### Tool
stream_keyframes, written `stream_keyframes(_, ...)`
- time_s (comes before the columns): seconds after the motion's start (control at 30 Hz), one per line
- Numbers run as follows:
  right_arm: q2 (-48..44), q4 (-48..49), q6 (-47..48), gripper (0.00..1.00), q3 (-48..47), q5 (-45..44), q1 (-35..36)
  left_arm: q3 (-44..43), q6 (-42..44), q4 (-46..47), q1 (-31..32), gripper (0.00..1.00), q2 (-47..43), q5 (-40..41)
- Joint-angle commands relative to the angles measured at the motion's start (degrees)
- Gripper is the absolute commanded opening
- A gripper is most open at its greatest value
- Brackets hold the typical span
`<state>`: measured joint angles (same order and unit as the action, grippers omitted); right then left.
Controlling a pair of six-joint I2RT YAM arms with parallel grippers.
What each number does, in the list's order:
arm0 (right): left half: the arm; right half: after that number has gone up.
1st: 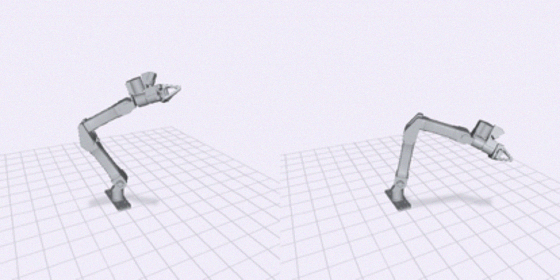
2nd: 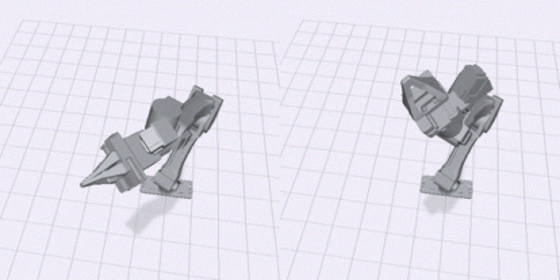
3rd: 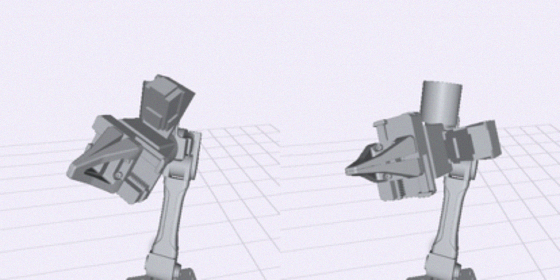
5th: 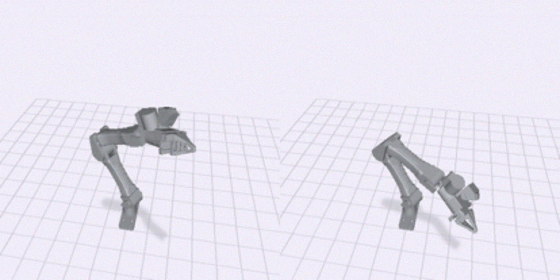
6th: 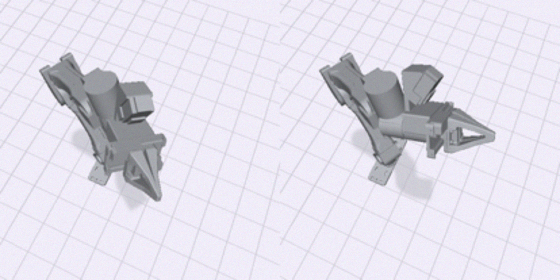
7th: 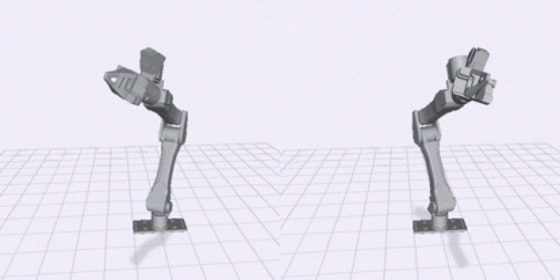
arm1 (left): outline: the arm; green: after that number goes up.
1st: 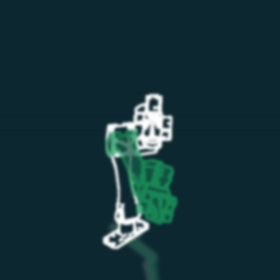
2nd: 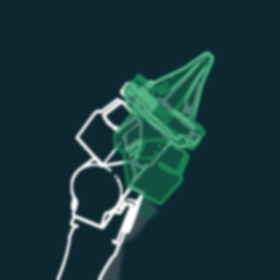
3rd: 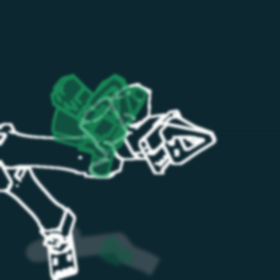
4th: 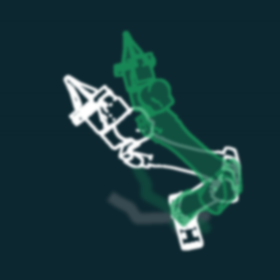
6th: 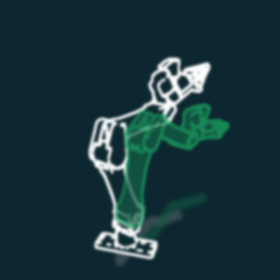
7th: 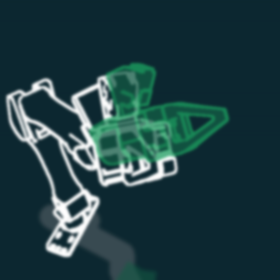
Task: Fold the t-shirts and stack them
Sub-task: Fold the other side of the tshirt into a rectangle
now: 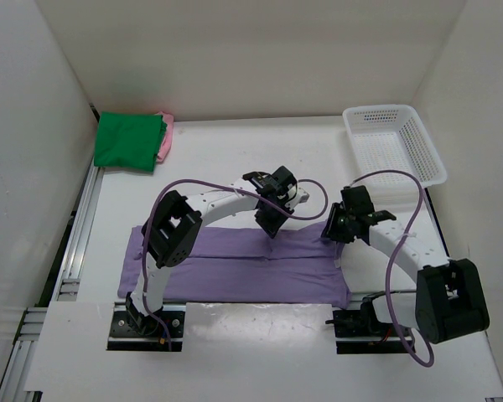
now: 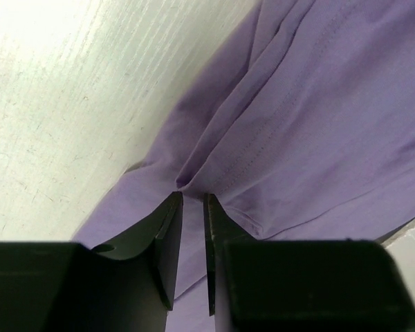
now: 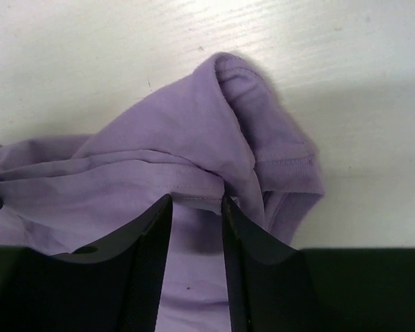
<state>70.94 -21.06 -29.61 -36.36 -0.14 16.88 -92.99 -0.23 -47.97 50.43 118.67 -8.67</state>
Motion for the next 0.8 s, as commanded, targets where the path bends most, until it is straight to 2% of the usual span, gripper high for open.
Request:
stream_keyframes(0.0,0.6,3.5,0.2,0.37,-1.4,0.2,-0.3,0.2,0.2,0.1,0.2,0.29,-2.1,-2.0)
stream_keyframes(0.07,2.5,4.1,0.2,0.32,-1.4,0.2,-0.8,0.2,0.2,0.1,0.2,0.25,-2.1,-3.2)
stream_keyframes(0.1,3.1,4.1,0.2,0.23,-1.4,0.2,-0.8,0.2,0.2,0.1,0.2,0.24,-2.1,-3.8)
stream_keyframes(0.17,3.8,4.1,0.2,0.14,-2.1,0.2,-0.8,0.2,0.2,0.1,0.2,0.19,-2.1,-3.8)
stream_keyframes(0.2,3.8,4.1,0.2,0.04,-2.1,0.2,-0.8,0.2,0.2,0.1,0.2,0.13,-2.1,-3.8)
stream_keyframes(0.23,3.0,4.1,-0.4,0.0,-2.1,-1.3,-0.8,0.2,0.2,0.1,0.2,0.1,-2.1,-3.8)
stream_keyframes(0.53,-11.2,12.2,-3.6,0.0,7.0,-5.3,-0.8,0.2,0.2,-0.5,0.2,0.1,-4.2,-3.8)
stream_keyframes(0.7,-12.4,13.4,-4.1,0.0,8.2,-5.3,-0.8,0.2,0.2,-0.5,0.2,0.1,-4.8,-3.8)
stream_keyframes(0.77,-9.9,12.9,-4.1,0.0,7.5,-5.3,-0.8,0.7,0.2,-0.5,0.2,0.1,-4.8,-3.0)
